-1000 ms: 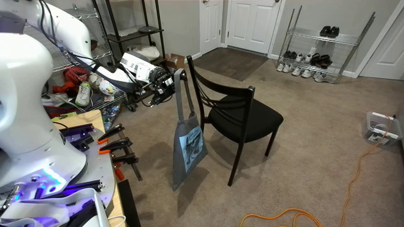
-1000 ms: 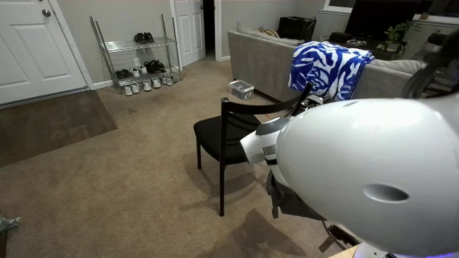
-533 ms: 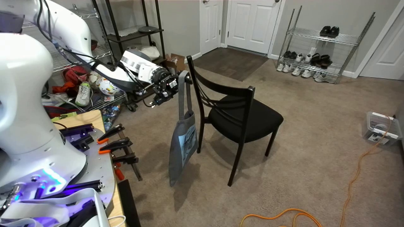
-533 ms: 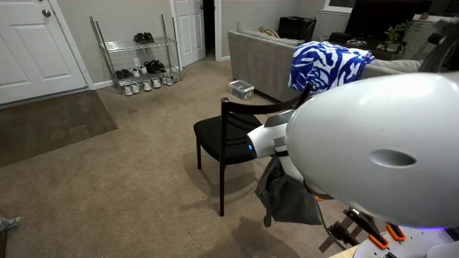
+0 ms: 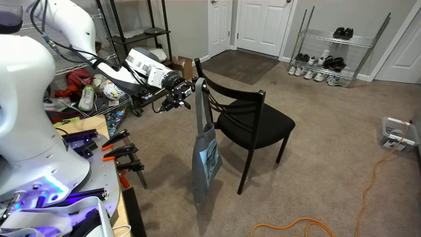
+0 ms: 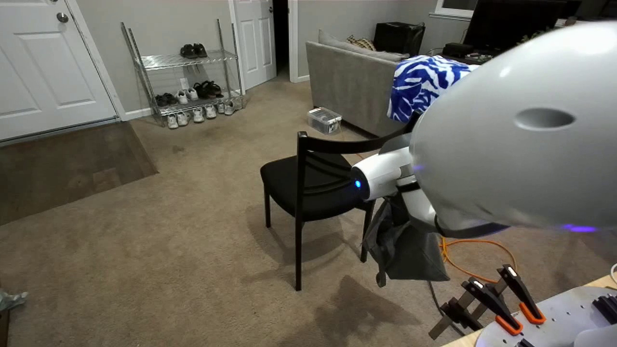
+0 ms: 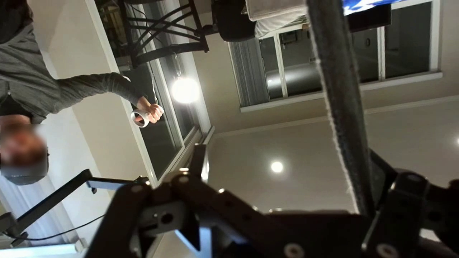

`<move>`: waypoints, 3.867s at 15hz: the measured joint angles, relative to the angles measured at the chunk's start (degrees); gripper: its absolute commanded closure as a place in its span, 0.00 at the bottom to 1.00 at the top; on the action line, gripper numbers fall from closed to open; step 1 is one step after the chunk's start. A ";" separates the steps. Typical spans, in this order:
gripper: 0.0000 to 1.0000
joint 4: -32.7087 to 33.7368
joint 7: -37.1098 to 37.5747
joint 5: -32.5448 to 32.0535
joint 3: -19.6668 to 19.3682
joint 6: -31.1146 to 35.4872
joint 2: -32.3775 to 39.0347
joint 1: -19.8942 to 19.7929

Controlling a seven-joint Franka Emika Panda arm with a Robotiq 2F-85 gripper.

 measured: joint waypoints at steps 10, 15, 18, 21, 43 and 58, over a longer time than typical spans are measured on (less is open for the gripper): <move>0.00 -4.85 0.00 -2.67 -2.91 10.63 -2.58 -3.68; 0.00 -5.44 -0.03 1.72 -4.10 11.17 -0.81 -2.84; 0.00 -5.45 -0.03 7.34 -5.01 9.72 4.93 1.71; 0.00 -5.38 -0.03 11.26 -4.46 5.19 11.10 7.47; 0.00 -7.75 -0.02 12.34 -6.91 1.22 21.86 11.55; 0.00 -6.43 -0.03 7.39 -11.82 6.30 20.64 10.18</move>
